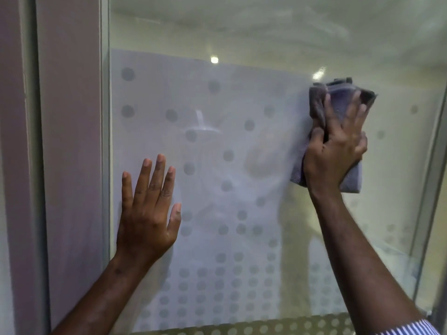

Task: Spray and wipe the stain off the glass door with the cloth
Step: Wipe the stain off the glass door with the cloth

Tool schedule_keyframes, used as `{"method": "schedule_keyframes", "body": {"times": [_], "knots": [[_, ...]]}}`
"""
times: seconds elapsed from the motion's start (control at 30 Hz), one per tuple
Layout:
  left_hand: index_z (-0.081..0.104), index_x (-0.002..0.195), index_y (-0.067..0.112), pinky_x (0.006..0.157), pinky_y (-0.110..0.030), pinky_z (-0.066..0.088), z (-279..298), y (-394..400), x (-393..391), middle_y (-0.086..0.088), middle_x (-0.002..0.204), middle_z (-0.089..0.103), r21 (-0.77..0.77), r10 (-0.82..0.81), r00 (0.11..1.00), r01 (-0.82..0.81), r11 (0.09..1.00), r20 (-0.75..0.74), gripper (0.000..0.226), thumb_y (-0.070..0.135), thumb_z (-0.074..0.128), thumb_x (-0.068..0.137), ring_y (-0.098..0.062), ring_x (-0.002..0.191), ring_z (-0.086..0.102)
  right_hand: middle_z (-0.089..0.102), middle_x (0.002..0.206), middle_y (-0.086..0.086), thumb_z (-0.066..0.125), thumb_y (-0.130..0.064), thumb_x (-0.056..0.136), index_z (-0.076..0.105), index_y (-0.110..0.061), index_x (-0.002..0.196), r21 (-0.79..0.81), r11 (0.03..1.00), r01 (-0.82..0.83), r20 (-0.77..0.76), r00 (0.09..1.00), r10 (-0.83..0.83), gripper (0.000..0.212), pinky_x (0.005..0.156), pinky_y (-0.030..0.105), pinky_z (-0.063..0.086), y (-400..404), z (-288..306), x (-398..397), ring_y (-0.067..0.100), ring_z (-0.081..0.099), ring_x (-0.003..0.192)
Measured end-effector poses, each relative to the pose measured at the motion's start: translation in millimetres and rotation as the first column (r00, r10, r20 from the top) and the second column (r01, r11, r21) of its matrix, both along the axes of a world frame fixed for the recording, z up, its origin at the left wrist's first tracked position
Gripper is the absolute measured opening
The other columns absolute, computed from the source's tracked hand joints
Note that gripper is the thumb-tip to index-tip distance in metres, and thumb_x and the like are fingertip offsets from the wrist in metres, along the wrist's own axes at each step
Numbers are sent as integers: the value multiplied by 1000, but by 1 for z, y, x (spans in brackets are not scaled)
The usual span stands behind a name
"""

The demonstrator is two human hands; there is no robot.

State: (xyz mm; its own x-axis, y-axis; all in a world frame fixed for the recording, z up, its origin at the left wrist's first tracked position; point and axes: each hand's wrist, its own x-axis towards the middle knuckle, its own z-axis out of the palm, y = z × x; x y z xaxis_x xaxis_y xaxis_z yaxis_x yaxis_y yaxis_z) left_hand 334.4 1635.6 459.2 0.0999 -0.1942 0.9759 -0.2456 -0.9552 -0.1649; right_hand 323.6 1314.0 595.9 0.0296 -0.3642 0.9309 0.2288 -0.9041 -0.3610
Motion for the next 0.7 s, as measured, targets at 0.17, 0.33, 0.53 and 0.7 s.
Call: {"method": "schedule_keyframes", "body": {"times": [0.17, 0.33, 0.53, 0.7], "knots": [[32, 156, 1, 125, -65, 13, 0, 1, 2, -20, 167, 23, 3, 2, 1000, -2, 1000, 7, 67, 28, 48, 97, -38, 156, 19, 23, 171, -1, 47, -34, 96, 38, -42, 157, -393, 919, 17, -37, 999, -34, 62, 123, 61, 16, 54, -20, -4, 25, 15, 160], [34, 155, 2, 124, -65, 15, 0, 2, 2, -20, 166, 26, -5, -12, 1000, 12, 1000, 20, 64, 29, 46, 98, -38, 155, 22, 32, 168, 4, 49, -27, 103, 45, -36, 154, -620, 785, 11, -41, 998, -46, 51, 122, 65, 19, 30, -97, -7, 30, 22, 158], [33, 156, 1, 123, -66, 15, -1, 1, 2, -20, 166, 24, 0, 1, 1000, -1, 1000, 5, 66, 27, 48, 97, -38, 156, 19, 21, 172, 2, 49, -29, 99, 40, -41, 156, -218, 973, 81, -66, 993, -98, 59, 121, 67, 19, -15, -76, -5, 31, 16, 160], [32, 156, 1, 124, -66, 14, -1, 0, 1, -20, 166, 23, -3, -1, 1000, 1, 1000, 9, 67, 27, 47, 96, -38, 156, 20, 16, 173, -2, 42, -41, 102, 33, -45, 158, -76, 996, 52, -42, 998, -55, 57, 121, 62, 18, 32, -25, 0, 29, 10, 161]]}}
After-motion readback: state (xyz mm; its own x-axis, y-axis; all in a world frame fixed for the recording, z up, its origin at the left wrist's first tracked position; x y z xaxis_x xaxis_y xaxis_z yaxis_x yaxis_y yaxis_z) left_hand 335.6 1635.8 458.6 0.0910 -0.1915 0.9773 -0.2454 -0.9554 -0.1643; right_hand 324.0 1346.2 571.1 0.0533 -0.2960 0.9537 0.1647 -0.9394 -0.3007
